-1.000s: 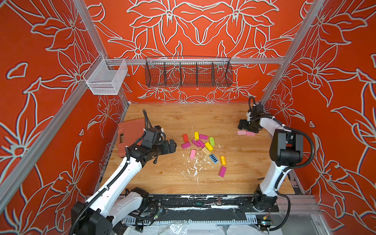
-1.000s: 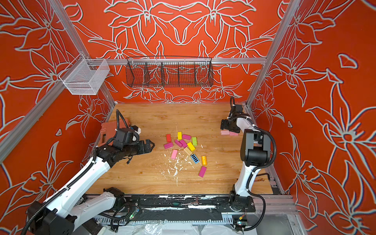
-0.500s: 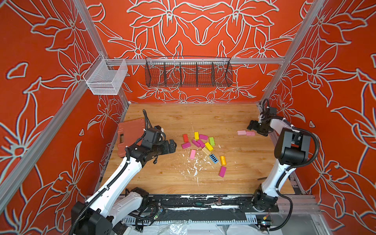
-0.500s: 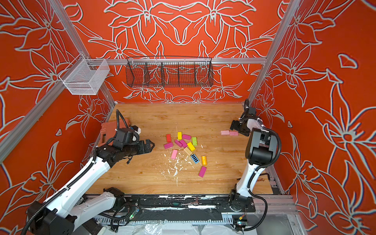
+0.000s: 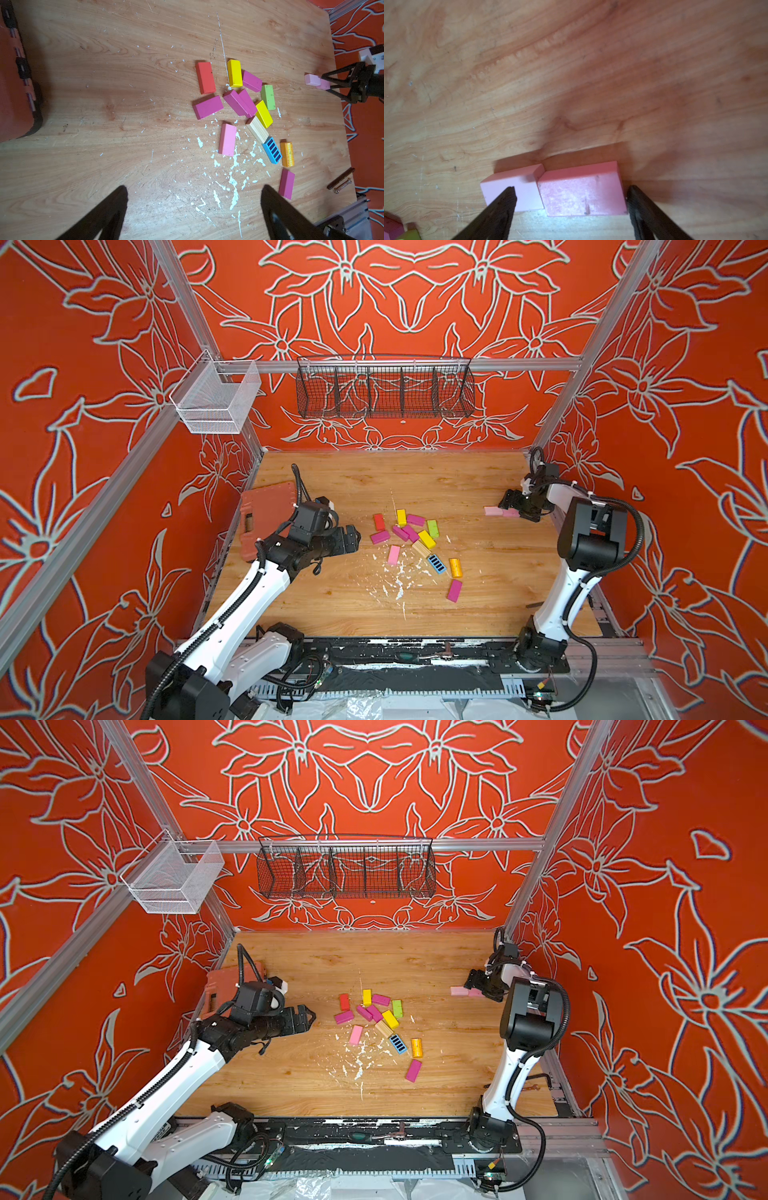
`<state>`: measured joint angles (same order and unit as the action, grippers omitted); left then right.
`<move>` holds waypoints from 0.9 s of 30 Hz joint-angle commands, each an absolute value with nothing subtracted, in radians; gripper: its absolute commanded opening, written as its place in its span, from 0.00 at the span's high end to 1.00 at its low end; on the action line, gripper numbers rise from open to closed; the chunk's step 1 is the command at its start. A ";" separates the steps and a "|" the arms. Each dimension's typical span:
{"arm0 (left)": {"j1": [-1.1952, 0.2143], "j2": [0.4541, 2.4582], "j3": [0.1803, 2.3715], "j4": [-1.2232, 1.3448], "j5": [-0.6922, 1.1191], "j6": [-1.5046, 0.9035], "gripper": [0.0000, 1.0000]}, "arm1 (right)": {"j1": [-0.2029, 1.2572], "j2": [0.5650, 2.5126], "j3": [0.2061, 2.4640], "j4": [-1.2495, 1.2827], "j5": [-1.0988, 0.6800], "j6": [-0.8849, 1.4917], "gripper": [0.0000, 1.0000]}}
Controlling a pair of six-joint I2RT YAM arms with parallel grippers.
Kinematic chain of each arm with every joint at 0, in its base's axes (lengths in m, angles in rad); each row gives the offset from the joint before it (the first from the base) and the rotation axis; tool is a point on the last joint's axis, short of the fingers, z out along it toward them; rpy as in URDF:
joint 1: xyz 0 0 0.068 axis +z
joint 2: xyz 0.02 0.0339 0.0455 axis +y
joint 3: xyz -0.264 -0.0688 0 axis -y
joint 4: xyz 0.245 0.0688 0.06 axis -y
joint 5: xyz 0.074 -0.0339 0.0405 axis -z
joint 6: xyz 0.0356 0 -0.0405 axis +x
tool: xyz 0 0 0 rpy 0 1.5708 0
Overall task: Assemble the number 7 with building blocks
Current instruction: Adjust the building block at the center of the board.
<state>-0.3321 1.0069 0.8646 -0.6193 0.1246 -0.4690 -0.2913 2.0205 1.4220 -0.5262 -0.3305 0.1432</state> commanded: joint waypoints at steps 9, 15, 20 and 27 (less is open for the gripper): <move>-0.331 0.995 0.850 -0.623 0.115 -0.470 0.03 | -0.264 2.032 1.421 -0.528 -0.352 0.131 0.14; -0.331 0.996 0.849 -0.622 0.114 -0.470 0.03 | -0.257 2.026 1.406 -0.522 -0.358 0.133 0.14; -0.331 0.996 0.850 -0.624 0.115 -0.471 0.03 | -0.249 2.025 1.401 -0.522 -0.351 0.133 0.14; -0.331 0.996 0.854 -0.626 0.115 -0.470 0.03 | -0.245 1.986 1.422 -0.546 -0.282 0.130 0.14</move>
